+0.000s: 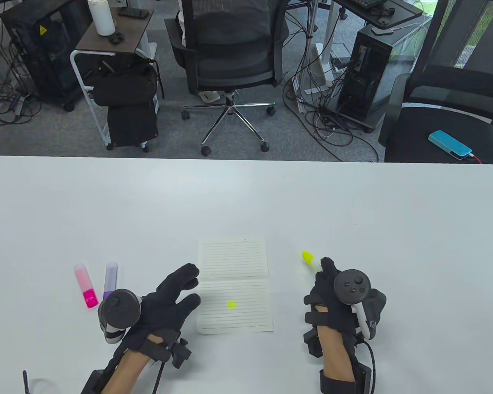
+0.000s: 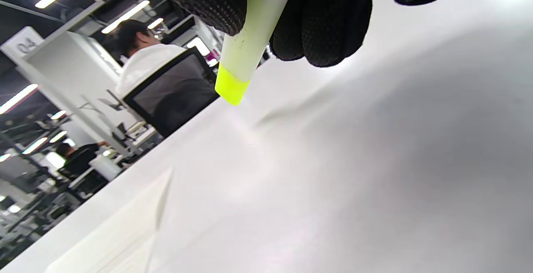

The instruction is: Apply highlighter ink on paper

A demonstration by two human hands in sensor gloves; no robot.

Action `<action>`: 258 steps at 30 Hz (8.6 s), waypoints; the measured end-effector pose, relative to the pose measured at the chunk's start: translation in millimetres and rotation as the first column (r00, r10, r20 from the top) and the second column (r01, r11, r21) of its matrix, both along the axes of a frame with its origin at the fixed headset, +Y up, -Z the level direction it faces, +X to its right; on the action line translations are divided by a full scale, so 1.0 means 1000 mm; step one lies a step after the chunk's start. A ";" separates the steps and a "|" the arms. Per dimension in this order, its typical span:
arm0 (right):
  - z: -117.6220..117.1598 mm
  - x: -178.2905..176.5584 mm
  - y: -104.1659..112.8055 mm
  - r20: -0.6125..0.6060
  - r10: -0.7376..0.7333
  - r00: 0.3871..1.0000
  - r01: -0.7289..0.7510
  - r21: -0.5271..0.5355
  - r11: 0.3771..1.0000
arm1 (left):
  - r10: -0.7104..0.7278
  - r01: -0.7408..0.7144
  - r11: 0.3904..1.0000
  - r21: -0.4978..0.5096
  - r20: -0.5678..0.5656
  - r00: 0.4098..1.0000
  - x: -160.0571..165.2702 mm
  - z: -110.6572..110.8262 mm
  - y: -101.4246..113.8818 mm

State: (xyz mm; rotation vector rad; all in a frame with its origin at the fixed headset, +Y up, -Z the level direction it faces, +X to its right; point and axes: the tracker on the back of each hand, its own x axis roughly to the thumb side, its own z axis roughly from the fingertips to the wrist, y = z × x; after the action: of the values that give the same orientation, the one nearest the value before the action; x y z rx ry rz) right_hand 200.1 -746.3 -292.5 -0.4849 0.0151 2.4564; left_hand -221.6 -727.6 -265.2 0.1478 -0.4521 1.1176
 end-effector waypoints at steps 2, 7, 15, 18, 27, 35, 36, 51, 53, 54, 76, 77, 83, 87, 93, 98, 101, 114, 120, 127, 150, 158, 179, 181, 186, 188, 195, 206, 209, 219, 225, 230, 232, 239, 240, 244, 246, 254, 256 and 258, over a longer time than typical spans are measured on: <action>-0.001 0.004 -0.002 0.033 0.029 0.999 -0.028 -0.035 0.999 | 0.001 -0.001 1.000 0.000 0.003 1.000 0.000 0.000 0.000; -0.003 0.009 -0.012 0.081 0.031 0.996 -0.020 -0.135 0.991 | 0.007 -0.007 1.000 -0.002 0.000 1.000 -0.002 -0.001 0.000; -0.006 0.008 -0.019 0.126 0.101 0.987 -0.077 -0.181 0.980 | 0.013 -0.013 1.000 -0.001 0.004 1.000 -0.002 -0.001 0.000; -0.006 0.007 -0.020 0.120 0.106 0.987 -0.082 -0.189 0.979 | 0.014 -0.014 1.000 -0.001 0.004 1.000 -0.003 -0.001 0.001; -0.004 0.005 -0.015 0.075 0.044 0.996 -0.030 -0.183 0.983 | 0.022 -0.022 1.000 -0.009 -0.019 1.000 -0.012 -0.005 -0.001; 0.006 -0.018 0.018 -0.219 -0.136 0.966 0.187 0.235 0.954 | 0.031 -0.030 0.999 0.013 -0.061 0.998 -0.025 -0.006 0.005; 0.007 -0.021 0.020 -0.253 -0.154 0.955 0.221 0.262 0.939 | 0.025 -0.024 1.000 0.017 -0.080 0.996 -0.028 -0.006 0.006; 0.014 -0.076 0.025 -0.658 -0.219 0.720 0.467 0.226 0.855 | -0.590 0.500 0.802 -0.326 -0.556 0.585 -0.092 -0.011 0.011; 0.014 -0.077 0.024 -0.659 -0.222 0.719 0.467 0.221 0.856 | -0.697 0.496 0.716 -0.491 -0.540 0.472 -0.100 -0.012 0.006; 0.014 -0.077 0.024 -0.659 -0.223 0.718 0.466 0.218 0.857 | -0.721 0.475 0.693 -0.542 -0.527 0.450 -0.104 -0.013 0.003; 0.013 -0.085 0.019 -0.666 -0.230 0.709 0.438 0.161 0.884 | -0.922 0.467 0.364 -0.806 -0.239 0.305 -0.101 -0.034 -0.031; 0.013 -0.086 0.019 -0.666 -0.231 0.709 0.437 0.158 0.885 | -0.924 0.467 0.355 -0.810 -0.231 0.304 -0.101 -0.034 -0.032; 0.013 -0.088 0.018 -0.670 -0.230 0.706 0.429 0.146 0.891 | -0.946 0.497 0.305 -0.812 -0.201 0.253 -0.097 -0.040 -0.036; 0.012 -0.089 0.017 -0.673 -0.228 0.704 0.424 0.141 0.894 | -0.951 0.518 0.300 -0.801 -0.207 0.230 -0.094 -0.039 -0.033; 0.013 -0.093 0.017 -0.685 -0.220 0.695 0.421 0.140 0.896 | -0.803 0.629 0.574 -0.524 -0.509 0.310 -0.066 -0.014 0.010; 0.018 -0.106 0.020 -0.746 -0.161 0.646 0.405 0.156 0.901 | -0.705 0.758 0.643 -0.108 -0.468 0.532 -0.013 0.008 0.025; 0.022 -0.118 0.023 -0.794 -0.080 0.602 0.377 0.194 0.906 | -0.705 0.755 0.655 0.035 -0.330 0.627 0.017 0.013 0.022; 0.035 -0.159 0.027 -0.867 0.077 0.492 0.297 0.250 0.921 | -0.610 0.606 0.779 0.163 -0.027 0.792 0.048 0.020 0.000; 0.033 -0.156 0.026 -0.888 -0.046 0.458 0.388 0.153 0.909 | -0.562 0.547 0.815 0.192 0.034 0.826 0.048 0.019 0.001; 0.032 -0.160 0.023 -0.905 -0.086 0.416 0.397 0.096 0.913 | -0.524 0.504 0.846 0.177 0.098 0.846 0.041 0.012 -0.002; 0.032 -0.148 0.035 -0.878 0.002 0.479 0.406 0.223 0.886 | -0.461 0.460 0.884 0.085 -0.015 0.887 0.024 0.000 -0.011; 0.019 -0.105 0.033 -0.752 -0.062 0.656 0.378 0.256 0.890 | -0.697 0.652 0.717 -0.246 -0.234 0.678 -0.025 -0.013 -0.016; 0.009 -0.090 0.020 -0.678 -0.080 0.731 0.191 0.090 0.977 | -0.902 0.709 0.425 -0.562 -0.205 0.379 -0.039 -0.030 -0.037; 0.008 -0.089 0.018 -0.677 -0.076 0.733 0.166 0.070 0.984 | -0.907 0.714 0.416 -0.563 -0.198 0.372 -0.038 -0.030 -0.037; 0.007 -0.087 0.017 -0.666 -0.080 0.742 0.155 0.053 0.987 | -0.907 0.716 0.415 -0.562 -0.193 0.375 -0.038 -0.030 -0.039; 0.007 -0.086 0.017 -0.660 -0.084 0.746 0.157 0.051 0.986 | -0.900 0.708 0.430 -0.560 -0.197 0.390 -0.039 -0.030 -0.038; 0.007 -0.081 0.019 -0.635 -0.093 0.767 0.167 0.058 0.984 | -0.843 0.752 0.536 -0.384 -0.278 0.460 -0.017 -0.017 -0.020; 0.005 -0.074 0.020 -0.614 -0.034 0.789 0.096 0.069 0.993 | -0.822 0.814 0.570 -0.111 -0.083 0.563 0.064 0.002 -0.017; 0.005 -0.073 0.020 -0.611 -0.042 0.790 0.108 0.072 0.992 | -0.807 0.800 0.590 -0.110 -0.050 0.588 0.079 -0.001 -0.013; 0.005 -0.080 0.017 -0.601 0.026 0.799 0.054 0.115 0.992 | -0.886 0.883 0.407 -0.232 0.137 0.444 0.127 -0.034 -0.026; 0.003 -0.088 0.011 -0.623 0.064 0.779 -0.007 0.094 0.996 | -0.877 0.888 0.386 -0.251 0.200 0.438 0.120 -0.042 -0.048; 0.004 -0.100 0.007 -0.649 0.088 0.756 -0.049 0.079 0.996 | -0.846 0.868 0.398 -0.296 0.247 0.472 0.115 -0.043 -0.053; 0.004 -0.103 0.004 -0.655 0.098 0.749 -0.072 0.066 0.995 | -0.844 0.867 0.398 -0.298 0.251 0.474 0.115 -0.043 -0.053; 0.003 -0.111 -0.001 -0.664 0.137 0.735 -0.121 0.070 0.990 | -0.836 0.862 0.407 -0.302 0.257 0.485 0.114 -0.042 -0.052; 0.003 -0.111 -0.001 -0.664 0.141 0.734 -0.132 0.064 0.989 | -0.837 0.863 0.405 -0.302 0.258 0.483 0.114 -0.043 -0.052; 0.003 -0.113 -0.001 -0.665 0.161 0.729 -0.158 0.065 0.985 | -0.833 0.861 0.407 -0.305 0.263 0.487 0.114 -0.043 -0.051; 0.003 -0.113 -0.001 -0.665 0.160 0.730 -0.159 0.063 0.985 | -0.830 0.860 0.407 -0.308 0.267 0.489 0.114 -0.043 -0.051; 0.005 -0.113 0.004 -0.679 0.131 0.723 -0.161 0.018 0.987 | -0.826 0.857 0.407 -0.317 0.274 0.493 0.113 -0.043 -0.052; 0.005 -0.113 0.003 -0.674 0.131 0.727 -0.148 0.033 0.988 | -0.826 0.857 0.407 -0.316 0.273 0.493 0.113 -0.043 -0.052; 0.005 -0.113 0.004 -0.661 0.139 0.738 -0.135 0.057 0.989 | -0.826 0.857 0.408 -0.316 0.273 0.494 0.113 -0.043 -0.052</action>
State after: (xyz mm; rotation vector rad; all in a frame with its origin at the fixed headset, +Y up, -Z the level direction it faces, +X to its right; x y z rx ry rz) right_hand 87.3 -741.9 -287.0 0.4403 0.2779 2.6430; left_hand -108.4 -779.6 -308.3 -0.4879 -0.2684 0.1526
